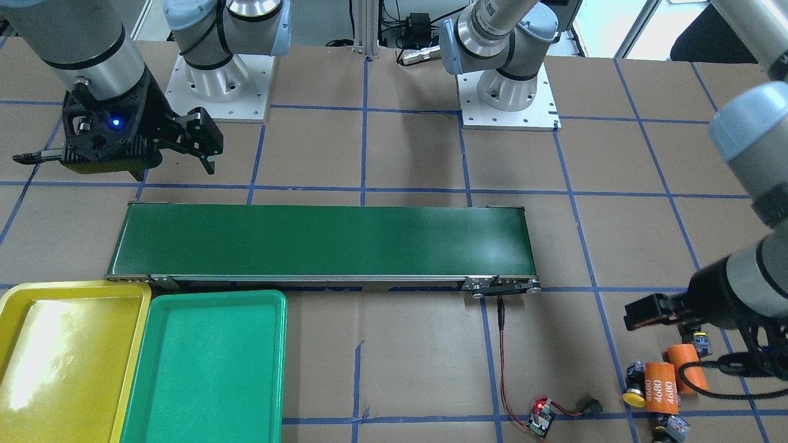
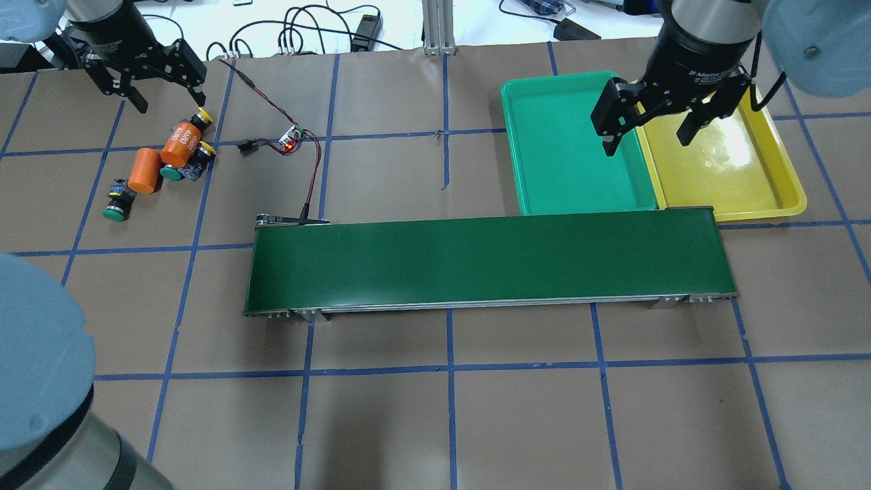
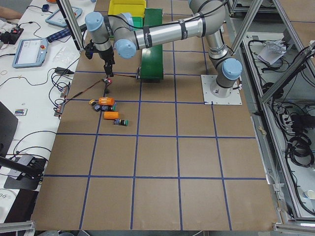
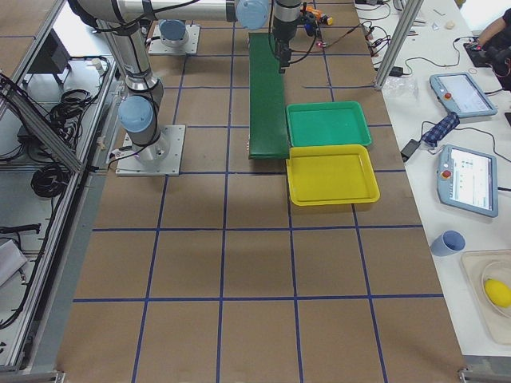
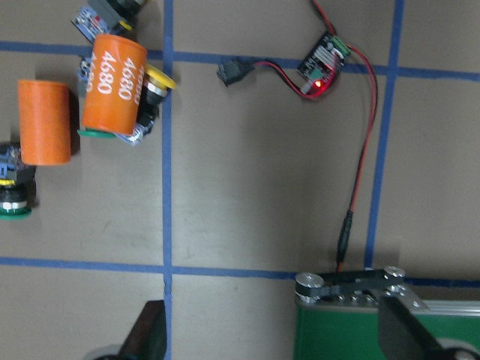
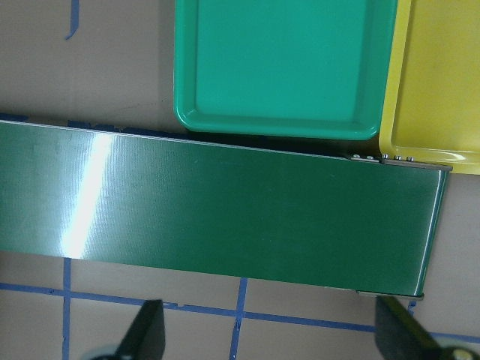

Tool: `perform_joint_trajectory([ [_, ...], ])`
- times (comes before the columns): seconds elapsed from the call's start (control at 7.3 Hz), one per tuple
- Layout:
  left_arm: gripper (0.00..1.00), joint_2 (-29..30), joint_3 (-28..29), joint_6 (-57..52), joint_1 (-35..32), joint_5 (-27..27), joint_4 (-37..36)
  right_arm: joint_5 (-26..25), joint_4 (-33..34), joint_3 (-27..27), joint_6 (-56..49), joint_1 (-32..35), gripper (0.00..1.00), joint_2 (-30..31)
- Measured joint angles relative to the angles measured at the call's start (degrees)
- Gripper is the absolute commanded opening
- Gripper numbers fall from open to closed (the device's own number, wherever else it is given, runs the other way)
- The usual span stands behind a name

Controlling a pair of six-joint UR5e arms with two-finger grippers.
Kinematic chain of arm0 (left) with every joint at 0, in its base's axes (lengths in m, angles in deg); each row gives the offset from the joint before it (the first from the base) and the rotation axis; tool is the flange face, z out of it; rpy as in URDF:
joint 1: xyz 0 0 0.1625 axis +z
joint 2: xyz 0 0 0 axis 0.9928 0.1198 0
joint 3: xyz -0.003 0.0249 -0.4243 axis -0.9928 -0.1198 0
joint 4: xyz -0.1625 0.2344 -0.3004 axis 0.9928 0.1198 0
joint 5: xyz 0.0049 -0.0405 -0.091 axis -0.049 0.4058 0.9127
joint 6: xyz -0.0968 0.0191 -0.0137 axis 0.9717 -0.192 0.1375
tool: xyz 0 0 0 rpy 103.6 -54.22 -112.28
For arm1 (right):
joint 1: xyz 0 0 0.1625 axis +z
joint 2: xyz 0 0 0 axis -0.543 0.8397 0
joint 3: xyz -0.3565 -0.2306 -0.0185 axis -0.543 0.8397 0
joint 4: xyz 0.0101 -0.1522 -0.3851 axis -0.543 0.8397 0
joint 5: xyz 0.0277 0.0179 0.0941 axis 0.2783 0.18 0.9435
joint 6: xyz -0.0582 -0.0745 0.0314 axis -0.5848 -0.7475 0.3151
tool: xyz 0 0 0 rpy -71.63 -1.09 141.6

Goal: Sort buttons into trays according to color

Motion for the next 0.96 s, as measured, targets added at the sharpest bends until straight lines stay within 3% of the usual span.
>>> perform_joint_trajectory([
  [0.41, 1.00, 9.3, 3.4, -8.3, 4.5, -0.4, -4.2, 0.0, 0.0, 0.0, 0.0, 0.0, 1.00, 0.1],
  [0.96, 1.00, 12.6, 3.2, -9.1, 4.6, -0.1, -3.9, 0.0, -0.1, 0.0, 0.0, 0.0, 1.00, 0.2],
])
